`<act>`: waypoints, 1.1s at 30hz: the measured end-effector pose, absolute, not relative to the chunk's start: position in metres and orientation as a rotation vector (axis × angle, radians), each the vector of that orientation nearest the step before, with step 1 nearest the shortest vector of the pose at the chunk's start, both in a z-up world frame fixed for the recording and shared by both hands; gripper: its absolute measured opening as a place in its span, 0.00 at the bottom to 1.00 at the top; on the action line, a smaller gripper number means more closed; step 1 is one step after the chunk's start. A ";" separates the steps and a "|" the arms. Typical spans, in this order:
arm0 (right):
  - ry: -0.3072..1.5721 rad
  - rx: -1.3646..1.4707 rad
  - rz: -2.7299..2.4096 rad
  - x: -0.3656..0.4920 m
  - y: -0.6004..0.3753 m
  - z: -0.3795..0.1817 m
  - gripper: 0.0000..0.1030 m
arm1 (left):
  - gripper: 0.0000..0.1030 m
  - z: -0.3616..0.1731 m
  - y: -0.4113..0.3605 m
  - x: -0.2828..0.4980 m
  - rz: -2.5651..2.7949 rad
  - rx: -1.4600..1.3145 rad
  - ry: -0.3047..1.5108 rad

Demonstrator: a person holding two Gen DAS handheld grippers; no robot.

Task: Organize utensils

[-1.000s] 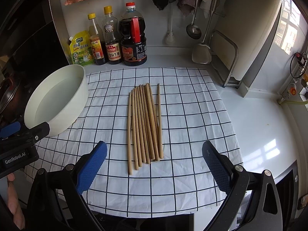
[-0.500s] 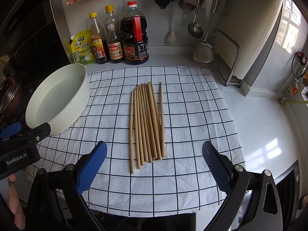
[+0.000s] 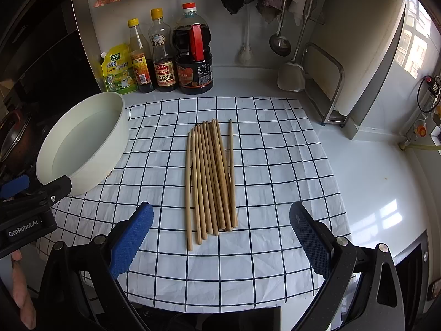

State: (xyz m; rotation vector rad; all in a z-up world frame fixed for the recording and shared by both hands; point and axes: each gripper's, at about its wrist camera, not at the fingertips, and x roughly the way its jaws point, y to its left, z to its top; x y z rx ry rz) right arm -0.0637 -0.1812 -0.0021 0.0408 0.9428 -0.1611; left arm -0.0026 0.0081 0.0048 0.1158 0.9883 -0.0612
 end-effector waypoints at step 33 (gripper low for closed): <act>0.939 0.053 -0.163 -0.063 -0.181 -0.001 0.92 | 0.94 0.004 0.007 -0.005 -0.063 0.122 0.982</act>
